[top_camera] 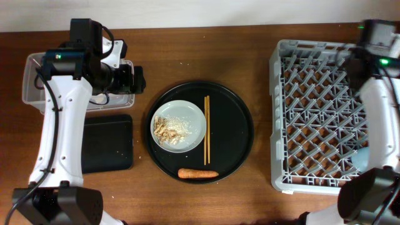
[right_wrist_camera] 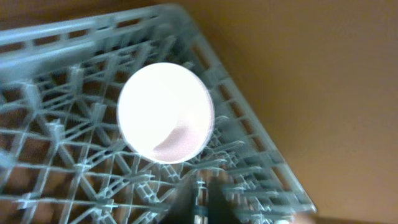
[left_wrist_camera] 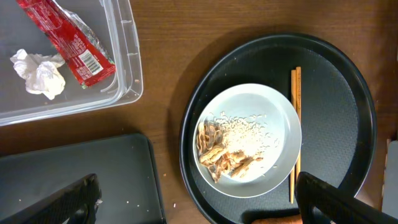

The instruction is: Sort waste into correct bins and load items into the dishwasher rack

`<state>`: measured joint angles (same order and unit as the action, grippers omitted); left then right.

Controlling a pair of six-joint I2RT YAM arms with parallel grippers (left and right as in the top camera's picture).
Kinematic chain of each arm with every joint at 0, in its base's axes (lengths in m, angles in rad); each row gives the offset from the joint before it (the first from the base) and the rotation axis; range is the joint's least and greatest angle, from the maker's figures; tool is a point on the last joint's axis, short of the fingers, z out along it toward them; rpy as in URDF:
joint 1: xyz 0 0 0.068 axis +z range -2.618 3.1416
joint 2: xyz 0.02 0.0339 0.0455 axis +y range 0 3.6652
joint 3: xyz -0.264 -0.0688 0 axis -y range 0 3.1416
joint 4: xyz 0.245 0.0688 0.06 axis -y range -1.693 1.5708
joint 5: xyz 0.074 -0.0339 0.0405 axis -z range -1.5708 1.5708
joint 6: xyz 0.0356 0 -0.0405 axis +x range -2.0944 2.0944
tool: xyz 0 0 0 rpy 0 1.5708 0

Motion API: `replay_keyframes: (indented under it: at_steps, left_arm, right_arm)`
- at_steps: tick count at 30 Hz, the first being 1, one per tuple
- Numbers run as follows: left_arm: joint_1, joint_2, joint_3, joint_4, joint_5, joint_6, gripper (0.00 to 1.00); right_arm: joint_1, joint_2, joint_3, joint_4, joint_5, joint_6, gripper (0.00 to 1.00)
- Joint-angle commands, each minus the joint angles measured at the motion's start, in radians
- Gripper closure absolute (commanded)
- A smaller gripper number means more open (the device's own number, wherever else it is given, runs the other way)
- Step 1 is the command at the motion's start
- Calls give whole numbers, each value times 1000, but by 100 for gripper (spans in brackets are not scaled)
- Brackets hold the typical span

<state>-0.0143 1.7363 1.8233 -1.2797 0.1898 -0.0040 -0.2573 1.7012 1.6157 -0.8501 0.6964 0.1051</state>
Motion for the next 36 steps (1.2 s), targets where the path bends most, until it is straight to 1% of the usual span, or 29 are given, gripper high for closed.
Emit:
replay_keyframes:
  at_steps: [1, 2, 3, 4, 5, 7, 11, 12, 13, 14, 16, 19, 20, 21, 22, 25, 28, 30, 31, 32, 33, 34, 35, 36]
  left_arm:
    - [4, -11, 3, -2, -3, 0, 1]
    - [4, -11, 3, -2, -3, 0, 1]
    - [4, -11, 3, -2, -3, 0, 1]
    - [4, -11, 3, -2, -3, 0, 1]
    - [4, -11, 3, -1, -3, 0, 1]
    - [4, -11, 3, -1, -3, 0, 1]
    - [4, -11, 3, -2, -3, 0, 1]
    - [4, -11, 3, -2, -3, 0, 1]
    - [4, -11, 3, -1, -3, -3, 1]
    - [4, -11, 3, -1, -3, -3, 1]
    - [4, -11, 3, -1, -3, -3, 1]
    - [4, -11, 3, -1, 4, -3, 1]
    - [4, -11, 3, -1, 4, -3, 1]
    - [4, -11, 3, -1, 4, -3, 1]
    - [4, -11, 3, -1, 4, -3, 1]
    - [4, -11, 3, -1, 5, -3, 1]
    - [4, -11, 3, -6, 5, -3, 1]
    - [4, -11, 3, -5, 5, -3, 1]
    - [3, -11, 3, -5, 7, -3, 1]
    - [2, -11, 3, -5, 16, -3, 1]
    - [2, -11, 3, -5, 24, -3, 1]
    - [2, -11, 3, -5, 23, -3, 1]
    - [2, -11, 3, -5, 23, -3, 1]
    - [2, -11, 3, -5, 23, -3, 1]
  right_arm:
    - [-190, 0, 0, 20, -527, 17, 67]
    - [-255, 0, 0, 32, -636, 34, 65]
    - [-334, 1, -1, 43, -690, 84, 62]
    - [-394, 6, -1, 50, -690, 95, 56]
    - [-439, 18, -1, 49, -690, 95, 56]
    - [-477, 71, -1, 49, -715, 95, 56]
    - [-477, 174, -1, 49, -711, 95, 57]
    - [-477, 213, -1, 63, -712, 96, 61]
    - [-476, 233, -1, 69, -717, 110, 83]
    - [-476, 233, 0, 73, -716, 118, 96]
    - [-476, 193, 10, 106, -716, 117, 96]
    - [-476, 162, 18, 99, -715, 117, 96]
    - [-476, 163, 17, 95, -716, 117, 96]
    - [-476, 163, 17, 95, -716, 117, 81]
    - [-476, 163, 17, 95, -716, 117, 59]
    - [-476, 169, 17, 96, -716, 118, 60]
    - [-476, 215, 16, 99, -720, 118, 60]
    - [-476, 245, 13, 116, -755, 122, 61]
    - [-476, 252, 13, 130, -776, 122, 64]
    - [-476, 253, 13, 139, -776, 140, 65]
    - [-476, 253, 12, 143, -776, 140, 69]
    - [-476, 254, 12, 144, -776, 140, 78]
    - [-476, 254, 12, 139, -776, 140, 96]
    - [-476, 253, 13, 135, -781, 140, 96]
